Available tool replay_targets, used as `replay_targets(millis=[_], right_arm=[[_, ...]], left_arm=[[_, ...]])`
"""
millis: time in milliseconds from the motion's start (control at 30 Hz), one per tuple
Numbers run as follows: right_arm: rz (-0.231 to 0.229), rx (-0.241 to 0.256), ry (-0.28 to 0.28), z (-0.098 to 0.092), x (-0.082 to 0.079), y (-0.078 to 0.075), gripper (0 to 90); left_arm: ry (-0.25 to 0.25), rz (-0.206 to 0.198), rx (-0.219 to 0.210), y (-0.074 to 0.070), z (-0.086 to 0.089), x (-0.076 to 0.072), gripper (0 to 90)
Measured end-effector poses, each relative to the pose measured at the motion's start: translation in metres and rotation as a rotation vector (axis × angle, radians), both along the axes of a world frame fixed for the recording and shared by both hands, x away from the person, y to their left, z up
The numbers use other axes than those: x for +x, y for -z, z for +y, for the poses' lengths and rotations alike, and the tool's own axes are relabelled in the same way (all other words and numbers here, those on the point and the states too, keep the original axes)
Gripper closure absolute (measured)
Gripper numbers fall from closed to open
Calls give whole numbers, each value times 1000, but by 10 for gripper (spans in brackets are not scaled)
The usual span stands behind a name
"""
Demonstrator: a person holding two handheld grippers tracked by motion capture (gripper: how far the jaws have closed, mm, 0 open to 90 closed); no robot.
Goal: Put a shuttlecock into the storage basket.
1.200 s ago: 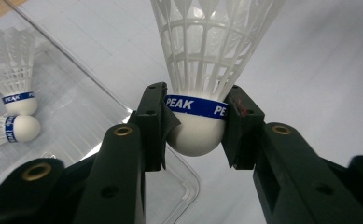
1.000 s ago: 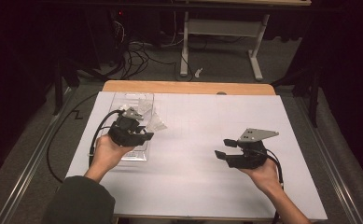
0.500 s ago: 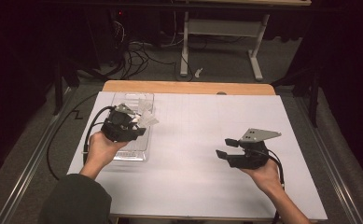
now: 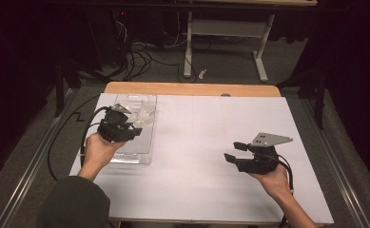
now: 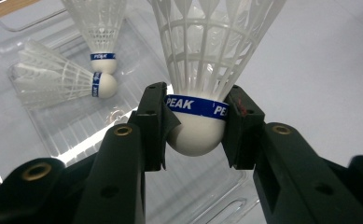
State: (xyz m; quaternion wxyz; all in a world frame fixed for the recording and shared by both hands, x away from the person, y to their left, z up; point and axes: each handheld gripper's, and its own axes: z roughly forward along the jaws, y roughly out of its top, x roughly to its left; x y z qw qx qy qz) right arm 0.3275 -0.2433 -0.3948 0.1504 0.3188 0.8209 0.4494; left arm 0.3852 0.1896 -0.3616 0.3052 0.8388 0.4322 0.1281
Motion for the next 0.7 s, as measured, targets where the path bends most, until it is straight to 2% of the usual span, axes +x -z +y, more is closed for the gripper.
replay_targets(millis=[133,700], right_arm=[[-2,7,7,-3,-2,0,421],[-8,24,26,-10,-4,0,418]], left_arm=[[-13,4,4,1,2,2,646],[-128,49,15,10,17,19,644]])
